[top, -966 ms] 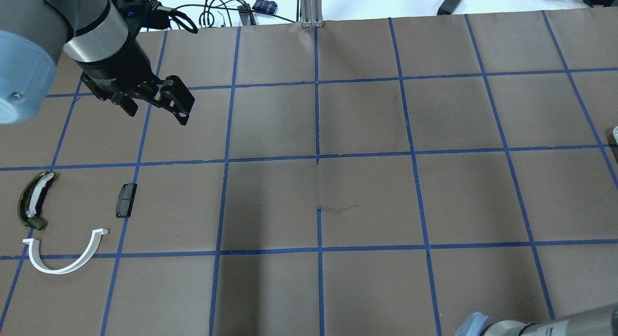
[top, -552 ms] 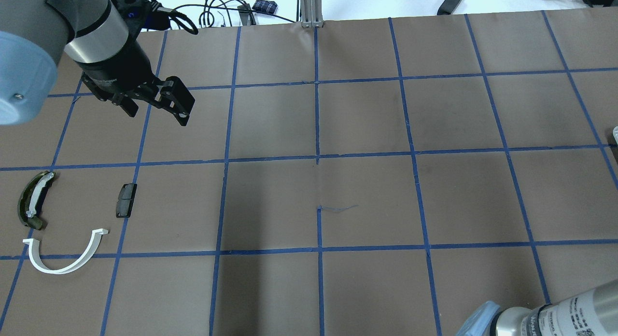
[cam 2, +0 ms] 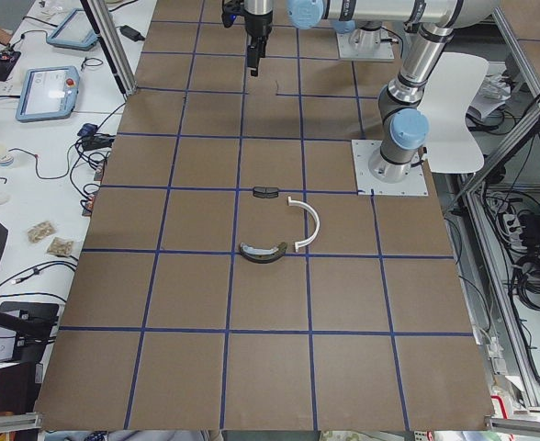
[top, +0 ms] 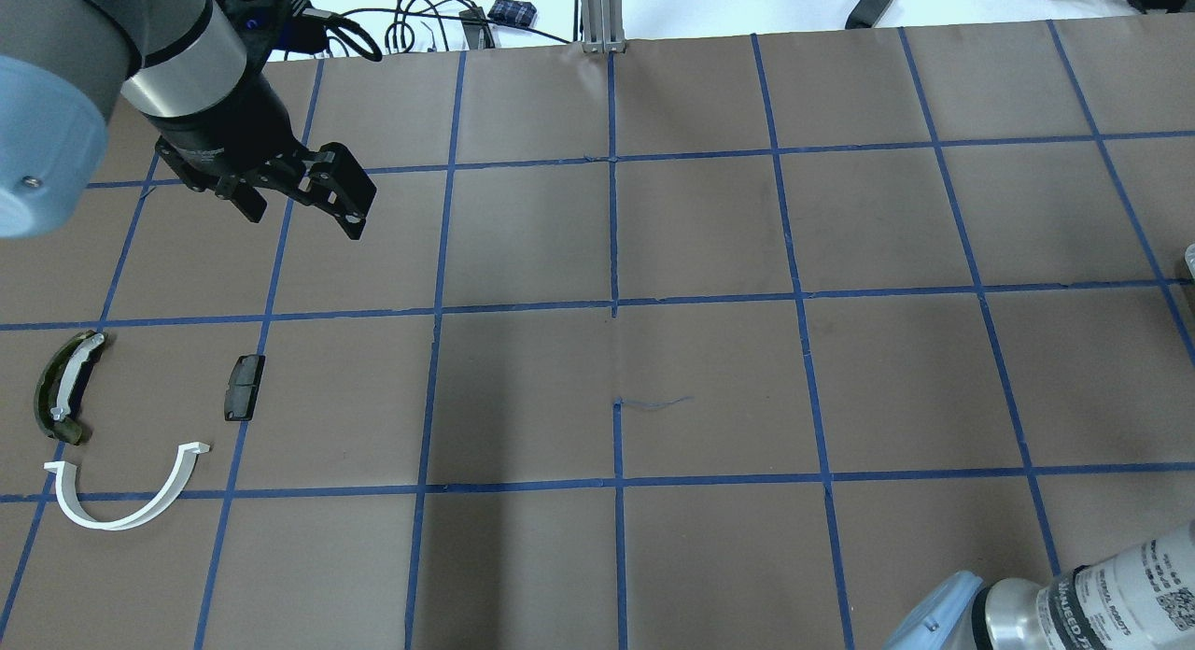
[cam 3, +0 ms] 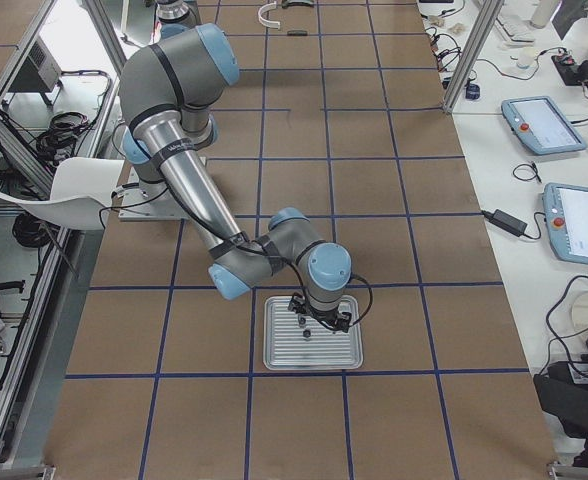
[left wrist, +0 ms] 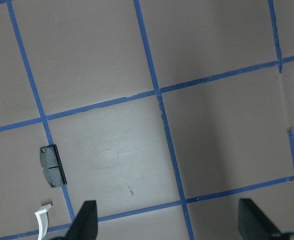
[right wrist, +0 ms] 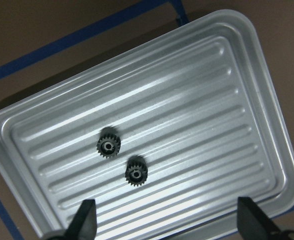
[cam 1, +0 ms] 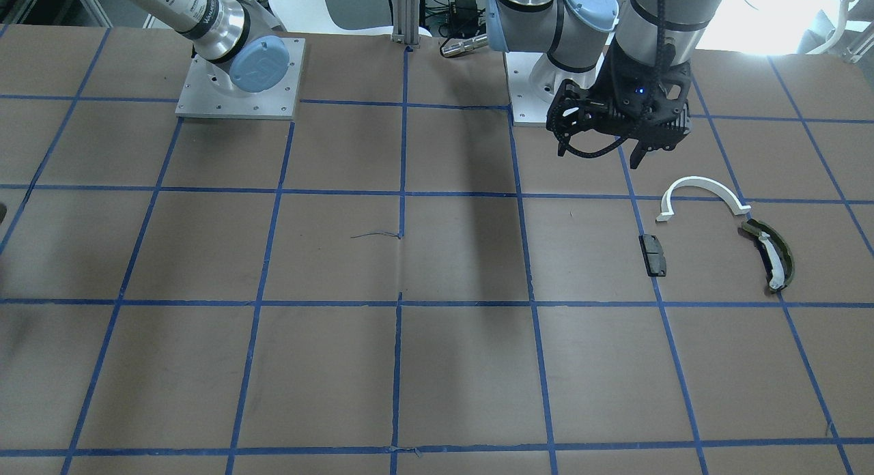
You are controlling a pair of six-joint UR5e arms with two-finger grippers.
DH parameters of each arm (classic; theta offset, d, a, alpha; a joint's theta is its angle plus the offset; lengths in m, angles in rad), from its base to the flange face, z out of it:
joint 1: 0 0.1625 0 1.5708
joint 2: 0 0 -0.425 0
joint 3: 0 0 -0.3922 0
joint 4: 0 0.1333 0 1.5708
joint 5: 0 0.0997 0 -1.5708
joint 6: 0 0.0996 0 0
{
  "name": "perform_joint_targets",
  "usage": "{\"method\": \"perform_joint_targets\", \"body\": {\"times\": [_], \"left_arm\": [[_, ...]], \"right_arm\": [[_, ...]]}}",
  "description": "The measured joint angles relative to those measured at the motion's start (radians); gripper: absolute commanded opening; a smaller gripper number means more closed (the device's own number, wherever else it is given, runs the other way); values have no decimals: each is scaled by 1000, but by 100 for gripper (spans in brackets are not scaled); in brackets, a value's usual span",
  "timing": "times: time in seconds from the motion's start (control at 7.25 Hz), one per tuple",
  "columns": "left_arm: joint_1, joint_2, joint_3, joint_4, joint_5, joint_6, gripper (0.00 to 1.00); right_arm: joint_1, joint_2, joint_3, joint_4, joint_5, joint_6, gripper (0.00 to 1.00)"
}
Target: Place bearing gear from tray to pile
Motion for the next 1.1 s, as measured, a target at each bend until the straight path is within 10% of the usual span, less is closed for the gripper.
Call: {"method": "perform_joint_targets", "body": {"times": [0.69, 0.83, 1.1], "left_arm": [[-1, 0, -4, 0, 5, 3, 100], [-1, 1, -5, 0, 6, 4, 100], [-1, 0, -2, 0, 4, 2, 100]], "right_arm": [[-31, 72, 66, -115, 35, -247, 89], [-37, 71, 80, -120, 30, -251, 74], [-39, 70, 87, -139, 26, -260, 2]]}}
